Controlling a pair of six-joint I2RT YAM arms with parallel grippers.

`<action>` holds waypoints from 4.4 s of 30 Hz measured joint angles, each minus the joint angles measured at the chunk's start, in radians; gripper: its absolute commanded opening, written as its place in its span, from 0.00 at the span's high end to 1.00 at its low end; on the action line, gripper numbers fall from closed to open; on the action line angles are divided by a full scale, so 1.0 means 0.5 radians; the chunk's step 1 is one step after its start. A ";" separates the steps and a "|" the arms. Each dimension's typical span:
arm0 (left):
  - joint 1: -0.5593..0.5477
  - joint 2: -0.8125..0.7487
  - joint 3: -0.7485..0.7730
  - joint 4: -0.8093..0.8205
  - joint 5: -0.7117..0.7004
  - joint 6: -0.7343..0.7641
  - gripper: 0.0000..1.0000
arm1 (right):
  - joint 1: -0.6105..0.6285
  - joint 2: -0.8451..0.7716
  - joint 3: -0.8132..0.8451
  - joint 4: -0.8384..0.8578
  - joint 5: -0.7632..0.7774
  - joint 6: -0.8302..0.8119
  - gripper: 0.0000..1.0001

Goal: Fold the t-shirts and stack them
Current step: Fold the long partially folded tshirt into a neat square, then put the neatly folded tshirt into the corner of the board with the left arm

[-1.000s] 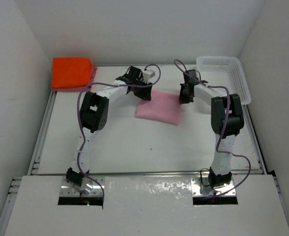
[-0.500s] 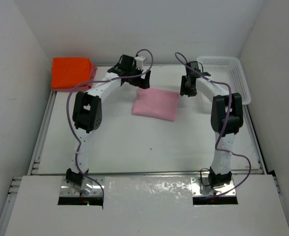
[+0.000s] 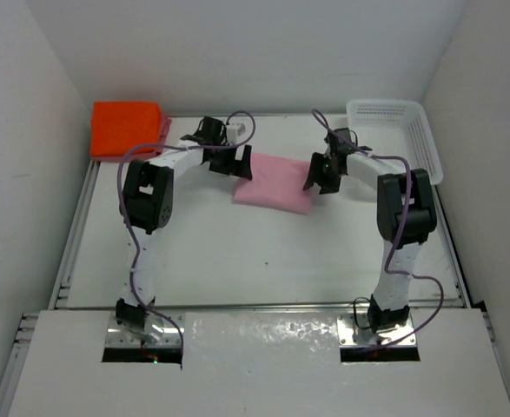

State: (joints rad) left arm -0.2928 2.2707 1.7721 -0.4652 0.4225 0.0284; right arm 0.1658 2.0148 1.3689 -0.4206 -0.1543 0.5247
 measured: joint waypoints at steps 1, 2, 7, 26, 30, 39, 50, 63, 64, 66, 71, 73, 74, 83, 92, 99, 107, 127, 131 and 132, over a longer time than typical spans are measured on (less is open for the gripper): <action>0.000 0.030 -0.006 0.026 0.027 -0.029 0.00 | 0.001 0.030 -0.004 0.016 -0.022 0.017 0.44; 0.001 0.028 -0.002 0.062 0.050 -0.052 0.00 | 0.001 0.055 -0.007 0.034 -0.038 0.034 0.44; 0.001 0.048 -0.039 0.185 0.141 -0.186 0.08 | 0.001 0.109 -0.017 0.123 -0.099 0.102 0.44; 0.049 0.280 -0.358 0.842 1.160 -0.798 1.00 | -0.002 0.137 -0.150 0.546 -0.345 0.260 0.44; 0.097 0.250 -0.356 0.708 1.154 -0.732 1.00 | -0.014 0.122 -0.153 0.528 -0.341 0.230 0.42; 0.226 0.179 0.074 -0.174 0.634 -0.007 1.00 | -0.061 -0.072 -0.196 0.073 -0.185 -0.023 0.38; 0.365 0.186 0.848 -0.714 0.026 0.597 1.00 | -0.066 -0.221 -0.194 -0.074 -0.131 -0.128 0.38; 0.457 0.212 1.008 -0.600 -0.710 1.001 1.00 | -0.066 -0.231 -0.186 -0.140 -0.074 -0.155 0.38; 0.460 0.211 1.009 -0.577 -0.743 1.021 1.00 | -0.066 -0.237 -0.186 -0.148 -0.068 -0.157 0.38; 0.472 0.211 1.012 -0.540 -0.793 1.051 1.00 | -0.066 -0.255 -0.186 -0.166 -0.056 -0.161 0.38; 0.551 0.210 1.057 -0.495 -0.835 1.095 1.00 | -0.066 -0.303 -0.187 -0.185 -0.031 -0.163 0.38; 0.614 0.210 1.089 -0.482 -0.828 1.098 1.00 | -0.066 -0.320 -0.187 -0.198 -0.011 -0.168 0.38; 0.655 0.210 1.107 -0.475 -0.813 1.098 1.00 | -0.066 -0.328 -0.188 -0.205 -0.005 -0.169 0.38; 0.972 0.155 1.168 -0.359 -0.642 1.120 1.00 | -0.063 -0.351 -0.192 -0.267 0.042 -0.176 0.38; 1.179 0.156 1.266 -0.332 -0.204 1.015 1.00 | -0.047 -0.342 -0.127 -0.352 0.082 -0.191 0.39; 1.366 0.256 1.338 -0.232 0.111 0.840 1.00 | -0.022 -0.266 -0.005 -0.391 0.101 -0.201 0.39; 1.395 0.541 1.352 -0.116 0.050 0.857 1.00 | -0.008 -0.206 0.070 -0.468 0.125 -0.217 0.39; 1.443 0.563 1.296 0.263 -0.486 0.680 0.18 | 0.044 -0.135 0.179 -0.539 0.144 -0.260 0.39; 1.459 0.352 1.188 0.216 -0.369 0.683 0.33 | 0.050 -0.135 0.171 -0.528 0.141 -0.268 0.39; 1.448 0.236 1.083 0.185 -0.357 0.740 0.33 | 0.053 -0.135 0.160 -0.517 0.136 -0.269 0.39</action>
State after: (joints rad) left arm 0.4313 2.3886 2.3135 -0.3725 0.2440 0.3985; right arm 0.1921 1.9472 1.4490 -0.6792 -0.0864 0.3904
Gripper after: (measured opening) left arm 0.680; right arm 0.613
